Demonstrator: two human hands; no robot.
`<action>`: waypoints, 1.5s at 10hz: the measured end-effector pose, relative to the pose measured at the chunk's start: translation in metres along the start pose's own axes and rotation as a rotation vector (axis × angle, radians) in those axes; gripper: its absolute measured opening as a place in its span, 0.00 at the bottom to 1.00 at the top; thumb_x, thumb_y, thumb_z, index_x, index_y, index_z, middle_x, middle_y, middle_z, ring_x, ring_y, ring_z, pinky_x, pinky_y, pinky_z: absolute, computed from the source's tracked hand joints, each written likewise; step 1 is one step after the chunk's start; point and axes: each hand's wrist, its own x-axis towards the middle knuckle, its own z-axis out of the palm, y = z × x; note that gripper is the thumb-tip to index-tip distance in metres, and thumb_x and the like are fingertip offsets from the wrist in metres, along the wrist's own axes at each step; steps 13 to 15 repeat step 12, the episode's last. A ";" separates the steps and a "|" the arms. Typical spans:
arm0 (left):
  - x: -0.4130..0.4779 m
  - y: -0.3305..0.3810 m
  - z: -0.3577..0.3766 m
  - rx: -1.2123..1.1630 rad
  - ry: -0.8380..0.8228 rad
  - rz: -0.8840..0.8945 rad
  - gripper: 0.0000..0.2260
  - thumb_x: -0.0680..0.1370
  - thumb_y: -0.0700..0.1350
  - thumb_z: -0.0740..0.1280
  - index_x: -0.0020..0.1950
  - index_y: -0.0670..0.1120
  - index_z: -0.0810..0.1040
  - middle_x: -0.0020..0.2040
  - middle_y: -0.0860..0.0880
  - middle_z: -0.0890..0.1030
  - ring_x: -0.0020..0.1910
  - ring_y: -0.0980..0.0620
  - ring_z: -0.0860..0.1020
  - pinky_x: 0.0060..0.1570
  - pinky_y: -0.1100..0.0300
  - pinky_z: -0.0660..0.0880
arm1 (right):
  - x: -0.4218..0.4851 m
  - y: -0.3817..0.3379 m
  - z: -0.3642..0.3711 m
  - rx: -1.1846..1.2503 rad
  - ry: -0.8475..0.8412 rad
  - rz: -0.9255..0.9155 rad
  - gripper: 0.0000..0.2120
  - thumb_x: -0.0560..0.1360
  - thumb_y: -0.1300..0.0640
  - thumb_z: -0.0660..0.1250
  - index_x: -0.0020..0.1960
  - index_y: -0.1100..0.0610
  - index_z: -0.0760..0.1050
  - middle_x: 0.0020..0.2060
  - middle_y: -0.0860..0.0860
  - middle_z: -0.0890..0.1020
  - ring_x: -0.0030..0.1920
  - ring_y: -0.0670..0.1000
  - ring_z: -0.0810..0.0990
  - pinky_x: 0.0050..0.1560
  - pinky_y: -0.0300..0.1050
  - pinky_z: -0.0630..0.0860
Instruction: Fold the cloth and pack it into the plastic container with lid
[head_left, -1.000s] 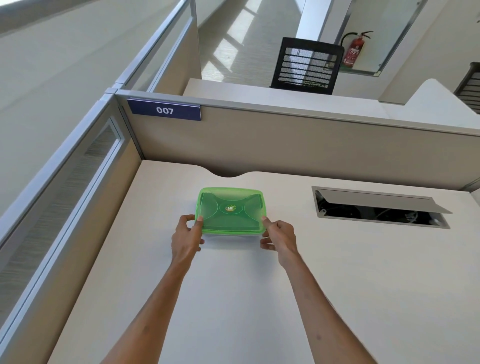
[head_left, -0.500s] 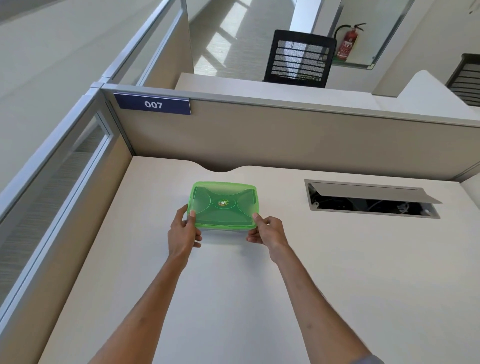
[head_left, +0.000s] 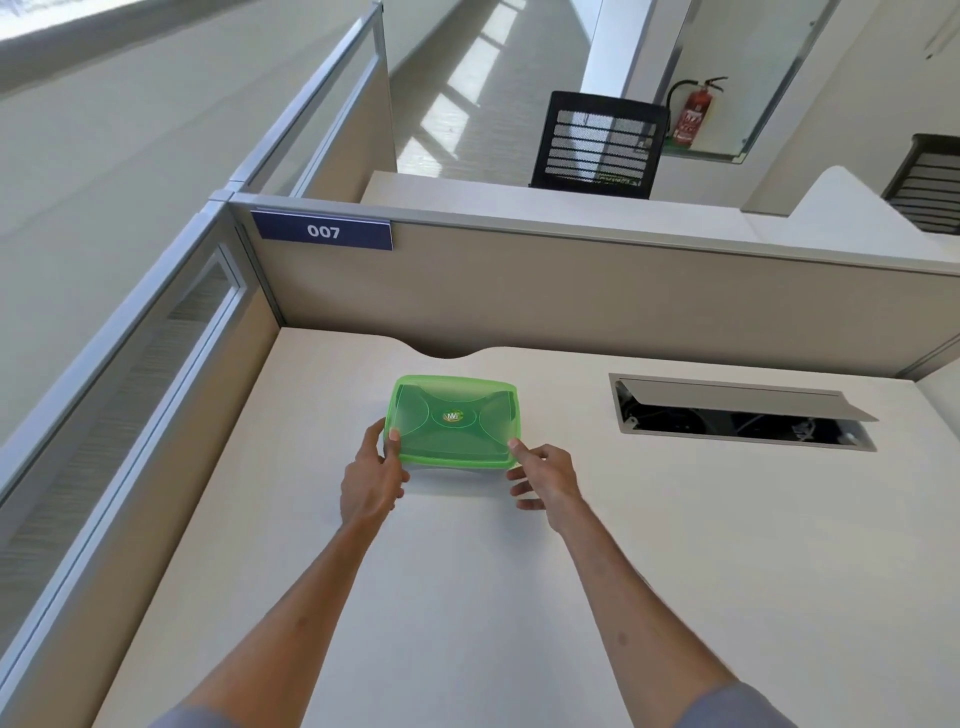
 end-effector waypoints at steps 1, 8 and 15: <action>0.002 0.003 -0.004 0.282 0.045 0.039 0.27 0.89 0.64 0.51 0.85 0.55 0.65 0.65 0.40 0.84 0.64 0.34 0.83 0.63 0.38 0.80 | -0.001 -0.002 0.000 -0.092 0.084 -0.048 0.21 0.80 0.42 0.74 0.58 0.60 0.78 0.48 0.56 0.89 0.44 0.58 0.87 0.51 0.59 0.87; -0.005 0.017 -0.001 0.539 0.193 0.095 0.21 0.89 0.48 0.54 0.81 0.45 0.68 0.75 0.38 0.74 0.68 0.33 0.76 0.60 0.38 0.76 | -0.019 -0.008 -0.008 -0.726 0.169 -0.474 0.15 0.86 0.51 0.65 0.71 0.55 0.74 0.66 0.52 0.82 0.66 0.58 0.80 0.62 0.55 0.78; -0.025 0.070 0.039 0.836 0.303 0.682 0.29 0.91 0.57 0.51 0.91 0.53 0.47 0.91 0.46 0.47 0.90 0.43 0.52 0.87 0.38 0.55 | -0.025 -0.022 -0.047 -1.064 0.298 -0.844 0.31 0.89 0.47 0.51 0.89 0.54 0.46 0.89 0.49 0.47 0.88 0.50 0.46 0.87 0.62 0.44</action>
